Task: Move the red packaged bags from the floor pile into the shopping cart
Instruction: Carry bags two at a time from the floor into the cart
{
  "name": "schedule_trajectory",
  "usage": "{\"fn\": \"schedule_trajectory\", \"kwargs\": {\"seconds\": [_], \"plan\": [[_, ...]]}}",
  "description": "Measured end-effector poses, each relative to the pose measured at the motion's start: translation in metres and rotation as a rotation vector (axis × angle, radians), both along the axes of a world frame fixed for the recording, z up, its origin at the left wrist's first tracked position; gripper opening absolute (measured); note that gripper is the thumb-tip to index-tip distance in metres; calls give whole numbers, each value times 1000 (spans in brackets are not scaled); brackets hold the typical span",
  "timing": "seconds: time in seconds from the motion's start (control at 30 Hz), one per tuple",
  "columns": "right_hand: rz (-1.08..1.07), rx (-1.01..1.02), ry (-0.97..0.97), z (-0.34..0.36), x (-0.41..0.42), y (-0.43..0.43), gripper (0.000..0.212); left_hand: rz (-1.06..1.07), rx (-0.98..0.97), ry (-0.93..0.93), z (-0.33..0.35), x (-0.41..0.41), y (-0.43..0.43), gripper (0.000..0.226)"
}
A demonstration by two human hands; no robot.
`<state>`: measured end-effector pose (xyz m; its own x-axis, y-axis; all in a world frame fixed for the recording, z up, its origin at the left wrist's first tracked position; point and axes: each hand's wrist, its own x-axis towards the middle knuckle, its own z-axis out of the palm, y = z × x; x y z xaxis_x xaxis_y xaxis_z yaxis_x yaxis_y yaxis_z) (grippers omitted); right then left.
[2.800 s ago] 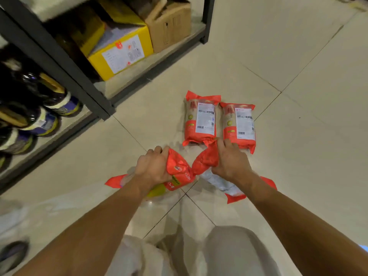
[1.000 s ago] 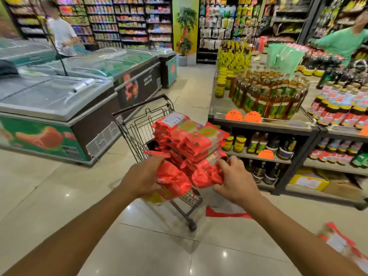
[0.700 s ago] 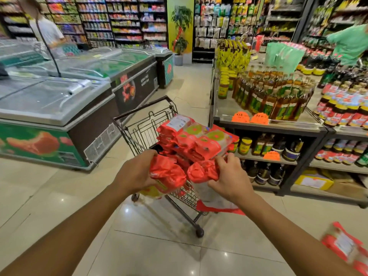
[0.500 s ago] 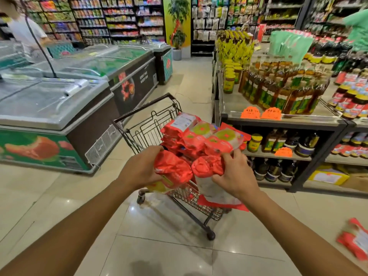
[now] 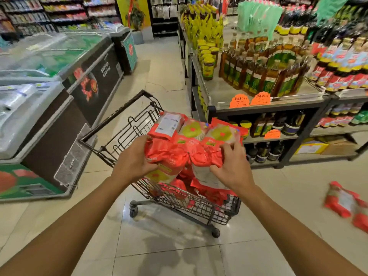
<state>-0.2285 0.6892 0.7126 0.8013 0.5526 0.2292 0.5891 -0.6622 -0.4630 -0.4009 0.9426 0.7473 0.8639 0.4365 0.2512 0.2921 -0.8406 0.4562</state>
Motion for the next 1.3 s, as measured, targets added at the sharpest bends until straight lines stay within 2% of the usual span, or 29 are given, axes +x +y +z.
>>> {"fn": "schedule_trajectory", "kwargs": {"seconds": [0.2,0.53,0.8,1.07,1.17,1.3], "plan": [[-96,-29,39,-30,-6,28,64,-105,-28,4,-25,34,59,85],[-222,-120,126,-70,-35,70,77,-308,-116,58,-62,62,136,84],[-270,-114,151,-98,-34,76,74,-328,-141,67,-73,72,145,76],[-193,-135,233,-151,-22,74,72,-307,-143,112,-85,88,139,80],[-175,-252,243,-160,-17,72,77,-294,-147,134,-91,92,137,79],[-161,-419,240,-169,-13,77,64,-273,-151,137,-96,96,133,77]]}}
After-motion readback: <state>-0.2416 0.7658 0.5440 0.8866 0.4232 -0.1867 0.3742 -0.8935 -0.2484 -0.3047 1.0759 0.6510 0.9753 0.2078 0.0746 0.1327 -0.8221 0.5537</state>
